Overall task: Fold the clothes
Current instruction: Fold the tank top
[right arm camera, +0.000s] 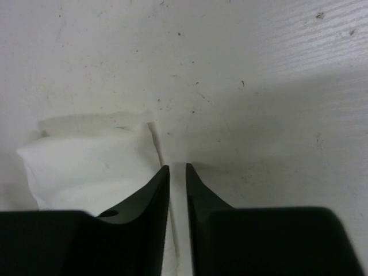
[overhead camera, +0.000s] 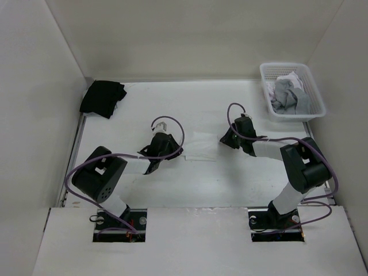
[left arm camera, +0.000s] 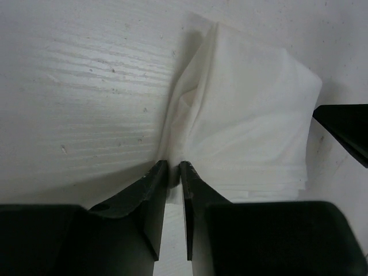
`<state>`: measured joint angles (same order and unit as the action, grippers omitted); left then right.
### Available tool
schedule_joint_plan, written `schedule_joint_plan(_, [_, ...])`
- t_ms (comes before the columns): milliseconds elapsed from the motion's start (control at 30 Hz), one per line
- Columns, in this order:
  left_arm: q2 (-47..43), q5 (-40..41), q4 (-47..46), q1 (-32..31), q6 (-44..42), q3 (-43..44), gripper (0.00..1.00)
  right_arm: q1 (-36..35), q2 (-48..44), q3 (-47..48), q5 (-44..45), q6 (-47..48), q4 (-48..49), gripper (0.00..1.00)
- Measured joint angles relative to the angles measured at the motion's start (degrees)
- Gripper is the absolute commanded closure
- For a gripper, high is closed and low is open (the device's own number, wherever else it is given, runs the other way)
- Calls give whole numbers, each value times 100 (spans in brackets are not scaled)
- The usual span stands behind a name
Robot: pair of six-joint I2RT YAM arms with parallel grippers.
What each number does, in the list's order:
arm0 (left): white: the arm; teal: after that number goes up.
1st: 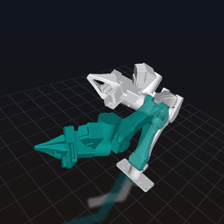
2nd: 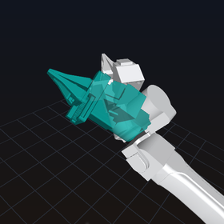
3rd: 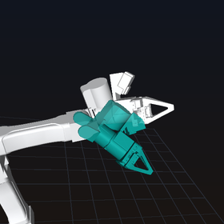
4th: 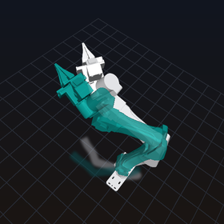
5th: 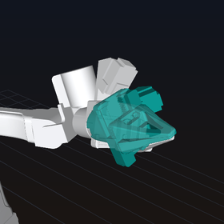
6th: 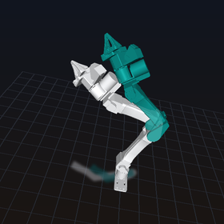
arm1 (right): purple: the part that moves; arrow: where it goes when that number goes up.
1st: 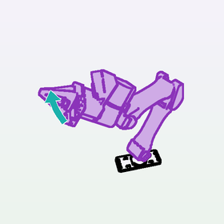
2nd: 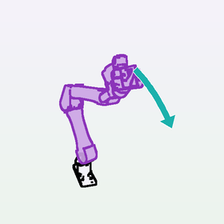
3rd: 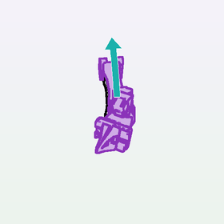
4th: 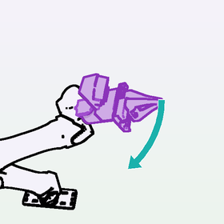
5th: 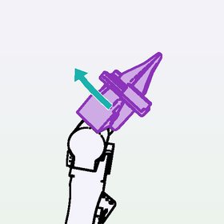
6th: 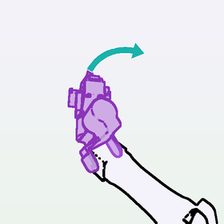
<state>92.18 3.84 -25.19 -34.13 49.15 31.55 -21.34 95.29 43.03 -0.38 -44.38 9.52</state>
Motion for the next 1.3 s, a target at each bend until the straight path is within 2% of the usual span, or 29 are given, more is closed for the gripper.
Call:
schedule_joint_plan(67, [-114,0,-35,-2,61,-76,68,0,-2,0,-7,-13,24,63])
schedule_joint_plan(233, [-741,44,-7,-2,92,-374,63,-37,-448,-203,-11,4,109,60])
schedule_joint_plan(333, [-1493,181,109,-9,63,-601,62,-127,-1204,-509,81,52,146,58])
schedule_joint_plan(567, [-3418,831,752,-28,-372,-719,48,-498,-3233,-1482,586,286,358,52])
schedule_joint_plan(733, [-3821,1049,1480,186,-686,-719,46,-643,-4653,-2594,1274,337,428,43])
schedule_joint_plan(833, [-3825,1045,2020,564,-741,-719,46,-726,-5191,-3093,1725,319,474,39])
schedule_joint_plan(1033, [-3945,914,2463,1169,-734,-728,48,-673,-5311,-3403,2055,258,562,37])
schedule_joint_plan(1300, [-3685,782,2446,1180,-739,-728,50,-562,-4653,-3403,1947,232,772,37])
